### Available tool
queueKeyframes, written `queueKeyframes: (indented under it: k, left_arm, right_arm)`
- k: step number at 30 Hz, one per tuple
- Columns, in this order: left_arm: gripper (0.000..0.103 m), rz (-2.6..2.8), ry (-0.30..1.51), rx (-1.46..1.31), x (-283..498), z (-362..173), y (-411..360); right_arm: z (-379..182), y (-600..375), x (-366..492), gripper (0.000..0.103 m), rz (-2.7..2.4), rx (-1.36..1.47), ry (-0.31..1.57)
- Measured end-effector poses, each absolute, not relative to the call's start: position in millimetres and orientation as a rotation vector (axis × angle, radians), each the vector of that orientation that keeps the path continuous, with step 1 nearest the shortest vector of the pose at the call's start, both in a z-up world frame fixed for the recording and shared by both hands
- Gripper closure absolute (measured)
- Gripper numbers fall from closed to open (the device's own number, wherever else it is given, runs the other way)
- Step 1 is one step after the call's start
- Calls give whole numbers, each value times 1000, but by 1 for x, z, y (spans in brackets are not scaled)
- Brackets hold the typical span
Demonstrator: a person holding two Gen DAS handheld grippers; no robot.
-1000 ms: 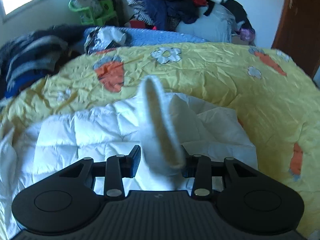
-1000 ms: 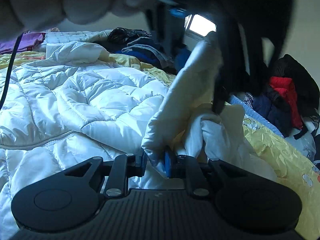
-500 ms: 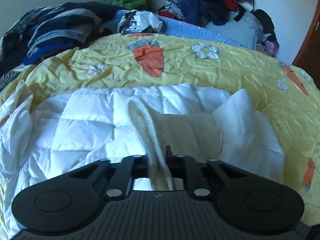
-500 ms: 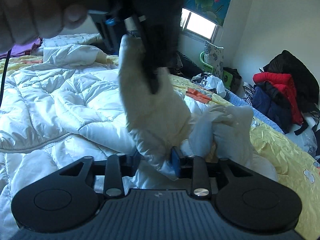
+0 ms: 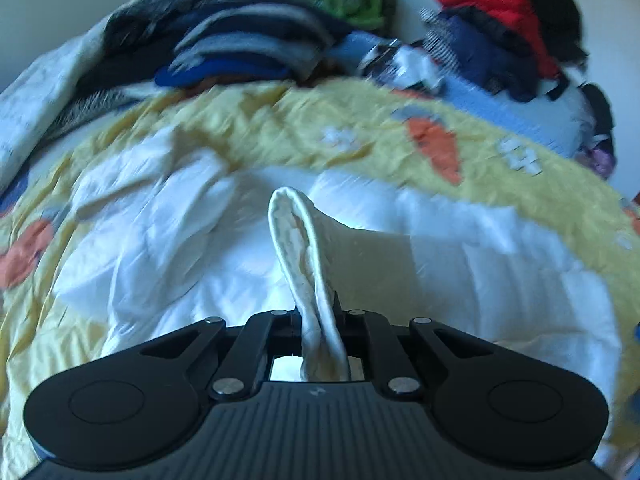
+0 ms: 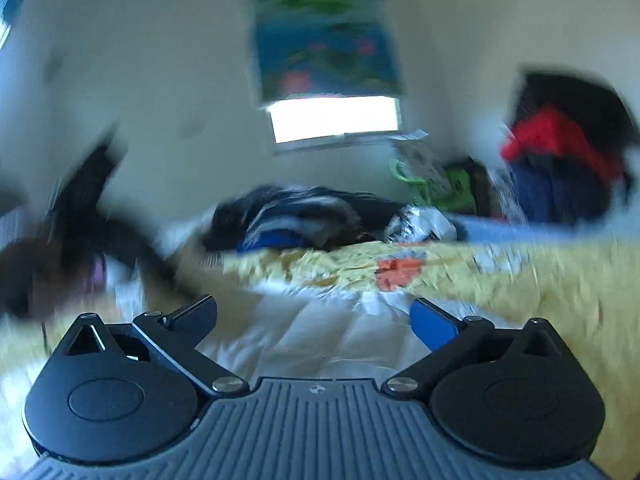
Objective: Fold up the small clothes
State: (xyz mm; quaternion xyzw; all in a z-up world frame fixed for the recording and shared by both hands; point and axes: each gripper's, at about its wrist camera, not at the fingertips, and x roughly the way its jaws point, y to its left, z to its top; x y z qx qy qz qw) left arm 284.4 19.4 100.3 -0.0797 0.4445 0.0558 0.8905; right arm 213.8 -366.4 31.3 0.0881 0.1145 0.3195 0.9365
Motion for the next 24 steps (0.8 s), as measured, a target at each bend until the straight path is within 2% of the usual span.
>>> queueKeyframes:
  k: [4,12,17,24]
  left_arm:
    - [96,121,941,-154,282,85,27]
    - [96,146,964,-126,285,62,33]
    - [96,169,983,-65,290,43,26]
    - [96,179,983,-12,290,32,18]
  right_arm:
    - [9,-402,244,1,527,384,409]
    - [-31,-392,257,2,482,328,588]
    - [-35,-371,256,2,474,200,594]
    - [-32,-373,254,2,476,198,597]
